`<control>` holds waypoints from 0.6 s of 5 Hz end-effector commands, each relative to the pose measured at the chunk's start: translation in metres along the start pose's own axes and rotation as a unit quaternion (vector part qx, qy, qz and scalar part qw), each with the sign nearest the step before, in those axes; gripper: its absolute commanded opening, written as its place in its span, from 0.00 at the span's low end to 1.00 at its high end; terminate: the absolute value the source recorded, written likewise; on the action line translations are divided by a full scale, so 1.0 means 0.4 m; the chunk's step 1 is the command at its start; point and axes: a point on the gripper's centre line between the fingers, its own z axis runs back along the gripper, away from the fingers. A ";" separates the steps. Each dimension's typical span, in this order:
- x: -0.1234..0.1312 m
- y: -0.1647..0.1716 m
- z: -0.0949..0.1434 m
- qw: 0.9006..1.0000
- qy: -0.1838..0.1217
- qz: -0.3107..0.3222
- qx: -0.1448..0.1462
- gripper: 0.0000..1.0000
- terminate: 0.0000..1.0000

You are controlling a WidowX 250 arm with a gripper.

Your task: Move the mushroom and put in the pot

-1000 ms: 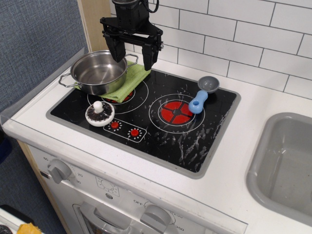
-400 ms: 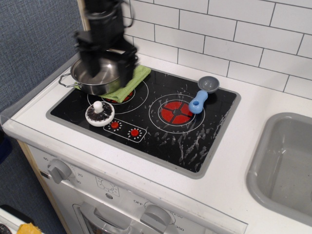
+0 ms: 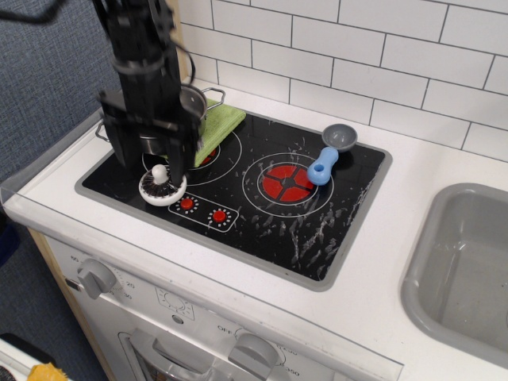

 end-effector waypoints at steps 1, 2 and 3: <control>0.037 -0.011 -0.009 1.000 0.002 -0.011 0.008 0.00 0.00; 0.039 -0.013 0.003 1.000 -0.006 -0.009 0.008 0.00 0.00; 0.037 -0.006 0.027 1.000 -0.022 -0.001 0.000 0.00 0.00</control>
